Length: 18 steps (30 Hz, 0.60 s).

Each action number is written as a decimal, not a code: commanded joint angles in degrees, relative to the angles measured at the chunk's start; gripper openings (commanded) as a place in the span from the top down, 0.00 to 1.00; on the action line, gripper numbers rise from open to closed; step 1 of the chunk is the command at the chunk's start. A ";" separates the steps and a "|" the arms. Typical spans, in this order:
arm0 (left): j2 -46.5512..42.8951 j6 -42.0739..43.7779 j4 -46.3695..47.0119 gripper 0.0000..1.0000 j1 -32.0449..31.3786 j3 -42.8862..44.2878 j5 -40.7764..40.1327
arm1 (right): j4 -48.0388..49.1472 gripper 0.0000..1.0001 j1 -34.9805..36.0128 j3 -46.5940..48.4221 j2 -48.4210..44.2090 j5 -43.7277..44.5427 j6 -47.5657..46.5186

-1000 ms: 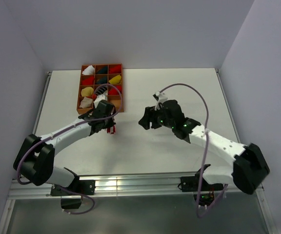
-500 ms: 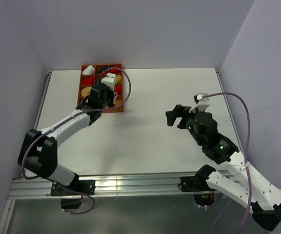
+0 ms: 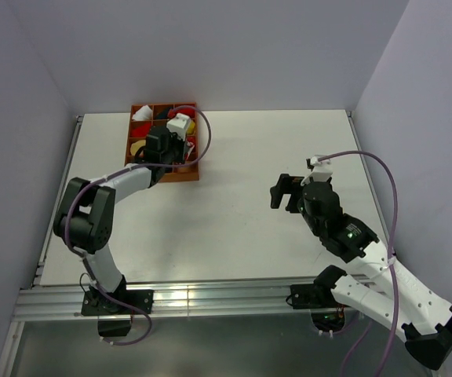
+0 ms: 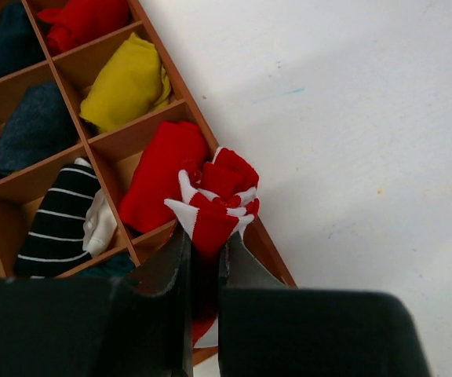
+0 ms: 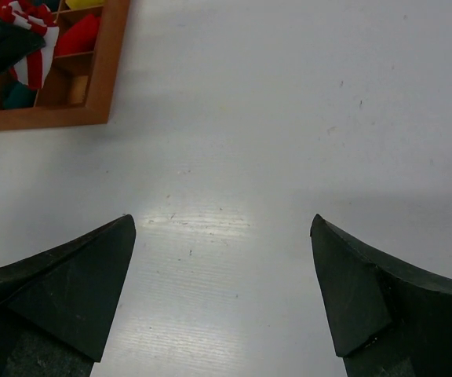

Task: Roll the socks
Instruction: Place the sock in the storage box.

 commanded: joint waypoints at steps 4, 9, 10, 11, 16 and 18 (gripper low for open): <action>4.13 1.90 1.73 1.00 1.26 3.40 4.41 | 1.02 0.00 -0.34 -0.47 0.62 1.87 -1.40; 4.22 1.72 -0.82 1.00 1.35 2.69 4.84 | 2.34 0.00 -0.43 -1.26 1.32 1.78 -1.57; 4.22 1.81 -1.70 1.00 1.35 2.78 4.93 | 2.42 0.01 -0.43 -1.52 1.59 1.78 -1.66; 4.30 1.81 -1.88 1.00 1.35 2.87 4.76 | 2.43 0.01 -0.43 -1.52 1.76 1.78 -1.66; 6.59 2.43 -8.81 1.00 1.52 6.64 4.76 | 1.55 0.02 -0.43 -0.91 2.38 1.61 -2.01; 7.82 2.78 -11.81 1.00 1.52 8.23 3.62 | 1.72 0.02 -0.43 -1.26 1.94 1.78 -2.01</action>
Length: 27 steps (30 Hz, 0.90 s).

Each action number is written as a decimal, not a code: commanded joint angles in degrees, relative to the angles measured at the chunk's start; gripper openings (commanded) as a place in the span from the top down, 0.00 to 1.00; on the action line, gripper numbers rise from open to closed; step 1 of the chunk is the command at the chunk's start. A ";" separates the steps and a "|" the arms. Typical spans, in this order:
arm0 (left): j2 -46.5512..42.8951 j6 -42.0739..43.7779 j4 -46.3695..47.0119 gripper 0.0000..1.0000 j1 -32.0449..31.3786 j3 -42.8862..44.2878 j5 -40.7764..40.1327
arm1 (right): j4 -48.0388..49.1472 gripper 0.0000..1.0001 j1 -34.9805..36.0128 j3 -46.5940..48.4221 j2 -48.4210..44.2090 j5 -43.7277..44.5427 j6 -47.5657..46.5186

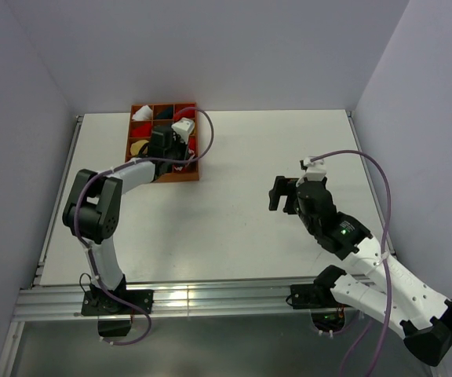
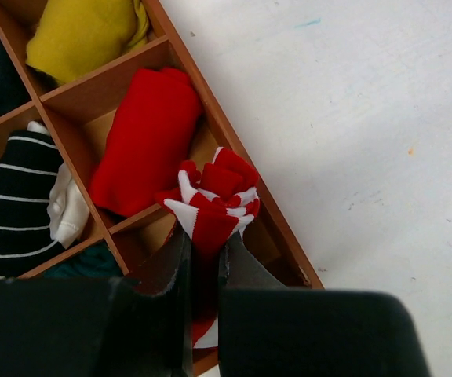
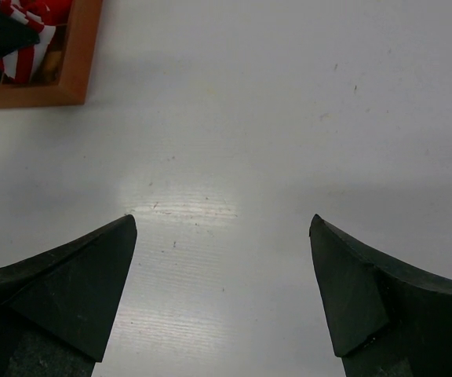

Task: Roll the socks
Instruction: Place the sock in the storage box.

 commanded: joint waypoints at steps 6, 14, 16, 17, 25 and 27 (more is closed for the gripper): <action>4.36 5.65 -10.69 1.00 0.26 7.00 -0.57 | 1.84 0.02 -0.32 -0.39 -1.70 1.47 -0.92; 9.62 8.12 -17.99 1.00 0.17 13.06 -0.64 | 1.31 0.03 -0.32 0.23 -1.17 2.00 -1.01; 10.95 7.95 -20.45 1.00 0.17 14.91 -1.62 | 1.13 0.03 -0.32 0.32 -0.99 2.09 -1.01; 12.00 7.77 -21.68 1.00 0.17 15.96 -2.66 | 0.96 0.03 -0.32 0.40 -1.08 2.26 -1.01; 16.93 8.65 -28.29 1.00 0.17 20.71 -1.36 | 0.87 0.03 -0.32 0.32 -0.64 2.44 -0.92; 17.28 9.00 -28.72 0.99 0.08 20.71 -0.48 | 0.87 0.03 -0.32 0.32 -0.46 2.53 -0.92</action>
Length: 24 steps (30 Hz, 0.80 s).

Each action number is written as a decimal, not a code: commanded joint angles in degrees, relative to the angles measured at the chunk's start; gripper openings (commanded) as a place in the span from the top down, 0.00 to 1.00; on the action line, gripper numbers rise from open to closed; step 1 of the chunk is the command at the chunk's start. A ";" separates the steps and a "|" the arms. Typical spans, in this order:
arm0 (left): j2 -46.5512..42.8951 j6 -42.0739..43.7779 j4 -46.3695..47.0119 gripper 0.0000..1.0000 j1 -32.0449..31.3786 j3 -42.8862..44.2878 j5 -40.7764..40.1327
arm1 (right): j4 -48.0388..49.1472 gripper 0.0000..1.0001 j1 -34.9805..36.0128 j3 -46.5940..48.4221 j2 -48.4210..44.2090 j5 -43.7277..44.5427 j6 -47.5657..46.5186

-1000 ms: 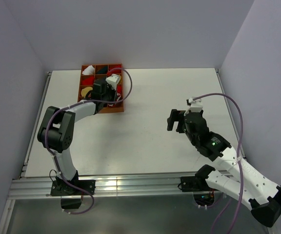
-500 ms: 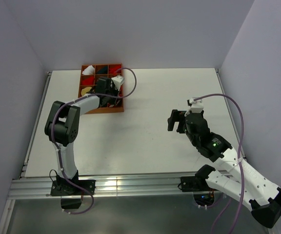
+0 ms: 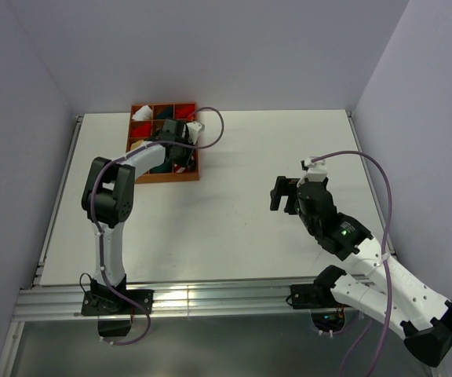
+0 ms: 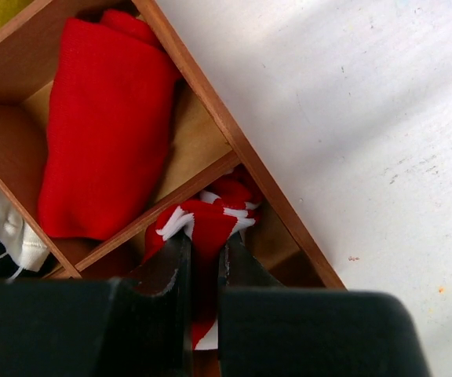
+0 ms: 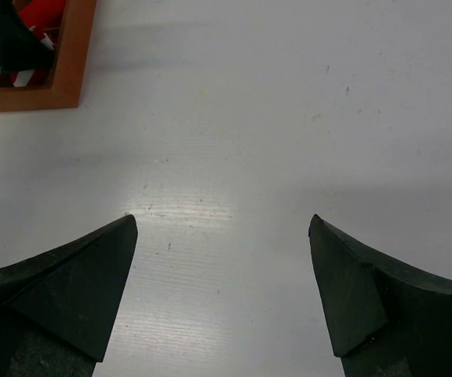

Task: Roll the socks
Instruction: Place the sock in the storage box.

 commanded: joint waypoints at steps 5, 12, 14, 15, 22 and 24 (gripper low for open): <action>5.31 2.25 -6.18 0.91 0.26 2.21 -0.39 | -0.01 0.04 -0.32 1.17 0.15 1.15 -0.71; -2.24 1.54 -4.07 0.80 0.26 1.15 0.31 | -0.71 0.04 -0.32 1.88 -1.43 0.89 -0.27; -3.13 1.98 -5.92 0.76 0.26 3.00 -0.39 | -0.71 0.04 -0.32 1.79 -1.96 0.45 0.08; -3.39 2.25 -6.36 0.73 0.26 3.44 -0.48 | -1.06 0.04 -0.32 1.79 -2.14 0.36 0.26; -8.13 2.16 -7.24 0.45 0.26 4.50 0.57 | -2.91 0.05 -0.32 2.75 -4.59 0.71 0.53; -9.45 1.55 -7.76 0.38 0.26 4.76 1.19 | -3.52 0.05 -0.32 3.98 -5.30 1.32 0.44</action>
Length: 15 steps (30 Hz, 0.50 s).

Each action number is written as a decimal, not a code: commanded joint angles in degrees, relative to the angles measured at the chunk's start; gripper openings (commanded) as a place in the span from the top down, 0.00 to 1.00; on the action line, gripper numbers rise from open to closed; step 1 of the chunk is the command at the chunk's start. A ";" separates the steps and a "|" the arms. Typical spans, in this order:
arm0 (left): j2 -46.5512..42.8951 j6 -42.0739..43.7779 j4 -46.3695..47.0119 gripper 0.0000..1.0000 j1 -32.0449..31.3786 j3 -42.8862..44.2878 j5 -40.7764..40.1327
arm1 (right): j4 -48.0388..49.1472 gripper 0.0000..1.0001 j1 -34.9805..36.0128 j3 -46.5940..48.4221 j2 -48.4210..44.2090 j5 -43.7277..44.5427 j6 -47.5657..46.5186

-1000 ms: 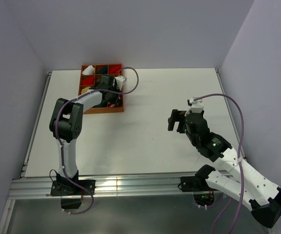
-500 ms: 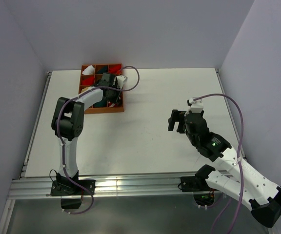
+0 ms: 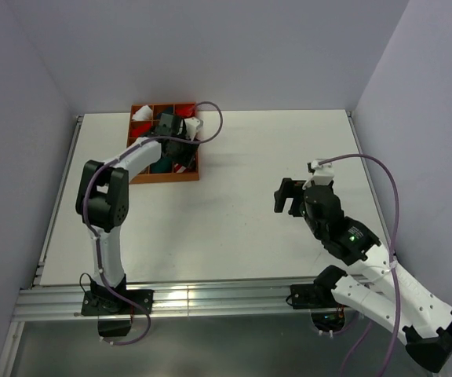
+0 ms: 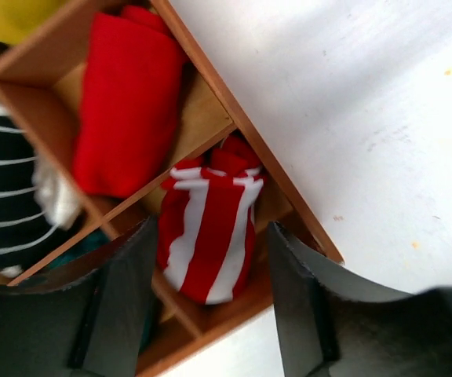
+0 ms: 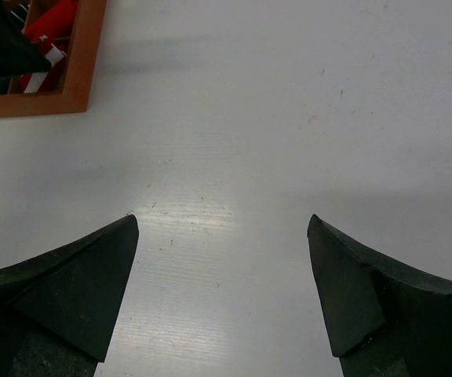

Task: Roll the socks
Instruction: Place the sock in the storage box, then reset both arms

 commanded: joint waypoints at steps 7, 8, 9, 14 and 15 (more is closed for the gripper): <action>-18.82 -6.25 -2.51 0.20 0.21 2.32 -3.82 | -4.89 0.03 -0.32 8.09 -3.89 5.73 -0.18; -21.21 -9.23 -1.81 0.19 0.21 1.35 -6.19 | -5.25 0.03 -0.32 8.62 -4.59 6.35 -0.18; -23.75 -12.65 -1.02 0.10 0.21 0.12 -7.43 | -5.69 0.03 -0.32 9.49 -5.12 7.14 -0.35; -45.89 -22.15 3.56 0.05 0.21 -13.05 -24.91 | -8.42 0.02 -0.32 11.78 -9.06 13.28 -1.14; -49.23 -23.13 3.47 0.03 0.21 -14.72 -27.28 | -8.77 0.02 -0.32 12.31 -9.77 14.26 -1.40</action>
